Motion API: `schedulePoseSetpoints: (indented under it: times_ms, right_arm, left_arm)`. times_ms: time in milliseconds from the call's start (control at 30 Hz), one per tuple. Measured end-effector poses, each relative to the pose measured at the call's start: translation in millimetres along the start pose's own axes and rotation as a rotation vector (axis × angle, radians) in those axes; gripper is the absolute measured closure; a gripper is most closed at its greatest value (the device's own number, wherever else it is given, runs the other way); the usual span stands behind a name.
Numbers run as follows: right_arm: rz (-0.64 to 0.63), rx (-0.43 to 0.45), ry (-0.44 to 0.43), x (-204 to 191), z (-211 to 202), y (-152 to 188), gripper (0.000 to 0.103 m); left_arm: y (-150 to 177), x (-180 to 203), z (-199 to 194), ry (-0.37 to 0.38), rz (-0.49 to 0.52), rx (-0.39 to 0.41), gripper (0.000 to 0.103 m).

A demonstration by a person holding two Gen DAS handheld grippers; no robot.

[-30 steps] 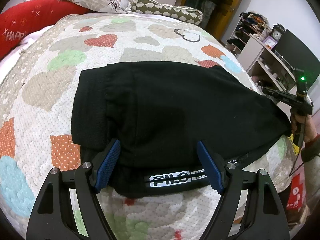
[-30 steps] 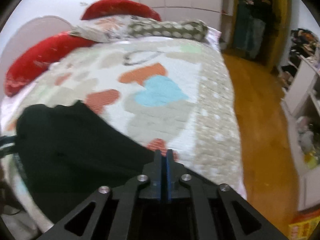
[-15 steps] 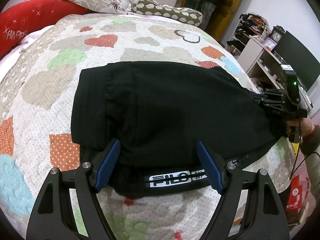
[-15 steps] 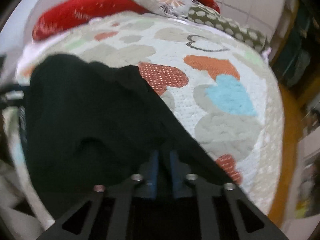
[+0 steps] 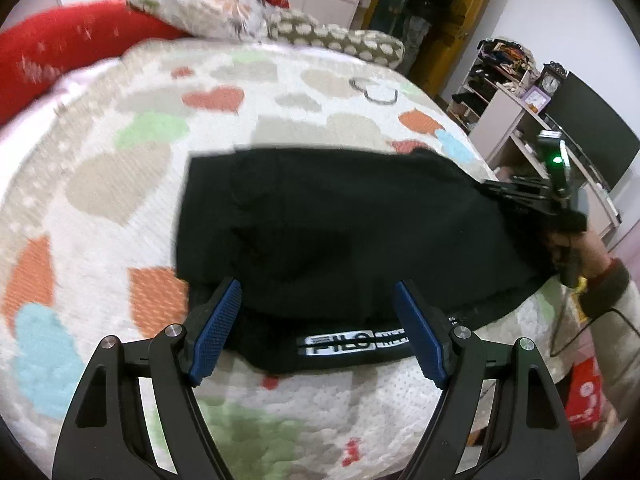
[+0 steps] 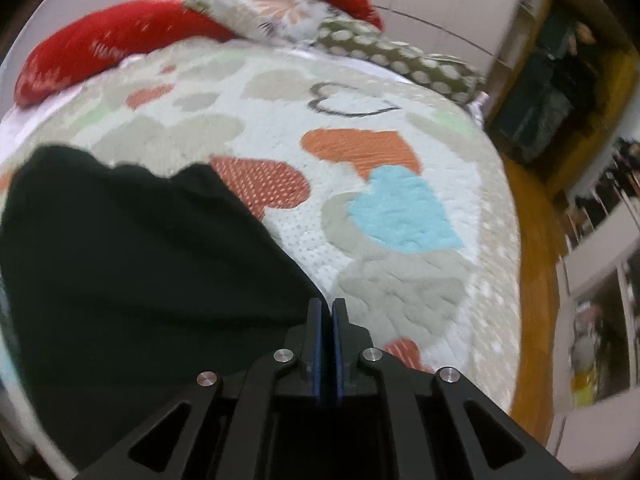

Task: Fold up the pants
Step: 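Grasp the folded pants edge with the left gripper while the right gripper grasps the waistband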

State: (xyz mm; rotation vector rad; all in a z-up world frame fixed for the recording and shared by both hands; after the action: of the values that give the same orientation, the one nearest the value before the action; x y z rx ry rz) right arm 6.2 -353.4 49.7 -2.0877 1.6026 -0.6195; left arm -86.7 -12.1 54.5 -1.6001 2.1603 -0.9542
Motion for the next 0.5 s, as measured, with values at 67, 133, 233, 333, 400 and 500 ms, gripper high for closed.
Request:
schedulePoseSetpoints:
  times_ms: [67, 133, 233, 333, 400, 500]
  right_arm:
    - [0.029, 0.03, -0.074, -7.1, -25.5, 6.2, 0.095]
    - [0.025, 0.046, -0.197, -28.4, -45.0, 16.4, 0.08]
    - [-0.01, 0.072, -0.347, -76.1, -62.0, 34.5, 0.064]
    - [-0.082, 0.065, -0.43, -126.3, -62.4, 47.5, 0.064]
    - [-0.151, 0.068, -0.443, -156.0, -59.5, 52.6, 0.064]
    - [-0.244, 0.074, -0.414, -189.5, -51.2, 56.4, 0.064]
  left_arm:
    - [-4.5, -5.0, -12.2, -0.019, -0.002, 0.037, 0.024]
    - [-7.3, -13.7, -16.3, -0.028, -0.025, 0.048, 0.024]
    - [-6.9, -33.1, -10.0, -0.059, -0.097, 0.03, 0.024]
    - [-4.6, -52.0, 0.0, -0.039, -0.201, 0.013, 0.024]
    - [-5.0, -57.3, 7.5, -0.065, -0.225, -0.003, 0.024]
    - [-8.4, -54.8, 14.2, -0.064, -0.215, 0.0, 0.024]
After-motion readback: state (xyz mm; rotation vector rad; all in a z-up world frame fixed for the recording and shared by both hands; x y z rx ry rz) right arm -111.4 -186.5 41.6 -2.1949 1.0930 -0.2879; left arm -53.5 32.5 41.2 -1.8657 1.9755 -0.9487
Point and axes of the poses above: each gripper's, at about its wrist camera, not at the fingertips, and z roughly the way its jaws point, x to its right, y to its underside, the point moved 3 cm from there along z, roughly the way its jaws point, and after that the axes turned 8 degrees about z, right-handed, at the moved point
